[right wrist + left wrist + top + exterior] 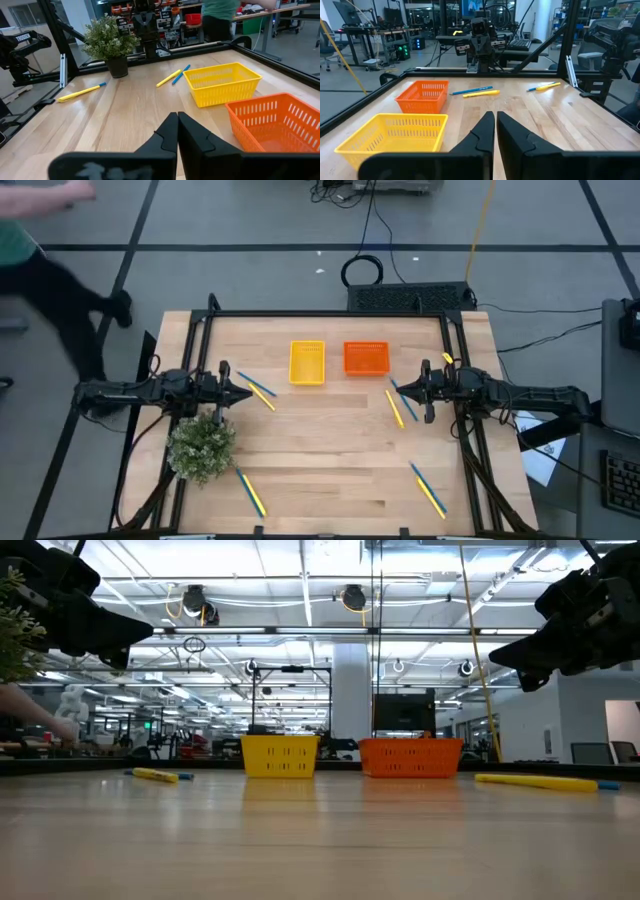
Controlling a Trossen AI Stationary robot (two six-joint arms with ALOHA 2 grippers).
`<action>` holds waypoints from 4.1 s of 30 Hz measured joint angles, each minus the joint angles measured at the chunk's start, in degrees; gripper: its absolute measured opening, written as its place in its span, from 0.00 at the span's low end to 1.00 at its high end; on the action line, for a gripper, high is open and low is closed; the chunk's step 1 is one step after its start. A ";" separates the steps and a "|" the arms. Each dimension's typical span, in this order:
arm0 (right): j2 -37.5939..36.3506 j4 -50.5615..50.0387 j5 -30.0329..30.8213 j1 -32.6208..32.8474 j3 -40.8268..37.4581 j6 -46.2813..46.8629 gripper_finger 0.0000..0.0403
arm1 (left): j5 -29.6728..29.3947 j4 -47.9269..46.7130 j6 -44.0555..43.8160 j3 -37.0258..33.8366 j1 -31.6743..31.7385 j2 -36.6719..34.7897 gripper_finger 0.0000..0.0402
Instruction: Sort pens & pencils
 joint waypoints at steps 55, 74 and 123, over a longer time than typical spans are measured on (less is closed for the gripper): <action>0.00 -0.01 0.00 0.00 -0.01 0.01 0.00 | 0.00 0.00 0.00 0.00 0.01 0.00 0.06; -0.01 -0.01 -0.02 0.01 -0.01 -0.01 0.00 | -11.33 14.80 -7.93 2.06 0.03 4.68 0.06; -0.01 -0.01 0.00 -0.02 0.00 0.00 0.00 | -4.07 -26.87 -2.21 36.35 0.81 63.58 0.51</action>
